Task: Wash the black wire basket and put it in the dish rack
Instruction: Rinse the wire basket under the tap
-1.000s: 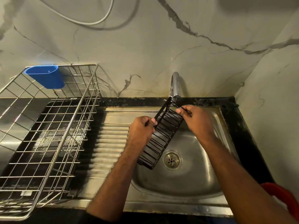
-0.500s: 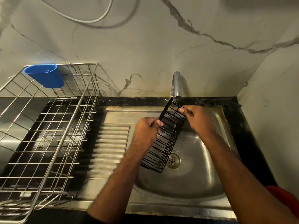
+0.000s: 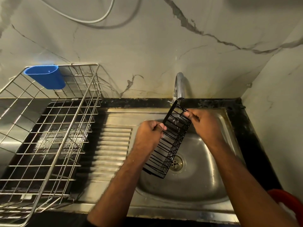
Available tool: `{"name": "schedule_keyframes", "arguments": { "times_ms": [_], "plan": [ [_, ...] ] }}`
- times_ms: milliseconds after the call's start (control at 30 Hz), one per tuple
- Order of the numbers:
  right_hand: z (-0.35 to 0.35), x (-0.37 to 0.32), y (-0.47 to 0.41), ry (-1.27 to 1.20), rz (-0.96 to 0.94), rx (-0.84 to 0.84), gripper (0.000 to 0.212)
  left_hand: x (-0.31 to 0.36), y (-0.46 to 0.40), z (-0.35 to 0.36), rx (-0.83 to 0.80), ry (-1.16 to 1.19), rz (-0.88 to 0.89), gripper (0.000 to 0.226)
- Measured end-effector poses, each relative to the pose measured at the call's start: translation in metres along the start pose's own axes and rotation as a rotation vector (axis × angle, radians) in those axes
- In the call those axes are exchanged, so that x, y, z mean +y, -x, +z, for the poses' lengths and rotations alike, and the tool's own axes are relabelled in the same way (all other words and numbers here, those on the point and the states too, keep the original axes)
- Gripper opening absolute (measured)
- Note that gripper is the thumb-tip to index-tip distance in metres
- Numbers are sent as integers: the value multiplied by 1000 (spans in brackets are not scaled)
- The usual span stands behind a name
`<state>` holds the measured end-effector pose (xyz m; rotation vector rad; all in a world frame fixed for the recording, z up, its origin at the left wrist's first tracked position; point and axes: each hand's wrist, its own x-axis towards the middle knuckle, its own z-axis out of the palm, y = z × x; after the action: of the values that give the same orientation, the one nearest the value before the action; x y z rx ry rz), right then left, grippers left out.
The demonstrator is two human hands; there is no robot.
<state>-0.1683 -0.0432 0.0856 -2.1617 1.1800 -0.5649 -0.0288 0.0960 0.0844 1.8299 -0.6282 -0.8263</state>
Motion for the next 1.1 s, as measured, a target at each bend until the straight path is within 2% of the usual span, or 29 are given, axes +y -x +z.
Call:
{"name": "schedule_keyframes", "arguments": {
  "times_ms": [300,700,1100],
  "plan": [
    [-3,-3,7,40,3,-1,41,2,6,1,26,-33,0,24],
    [15,5,2,-157,31,-34,38,-3,10,-1,101,56,-28,26],
    [23,9,-6,-220,54,-49,36,-13,-1,-1,124,70,-22,27]
  ]
}}
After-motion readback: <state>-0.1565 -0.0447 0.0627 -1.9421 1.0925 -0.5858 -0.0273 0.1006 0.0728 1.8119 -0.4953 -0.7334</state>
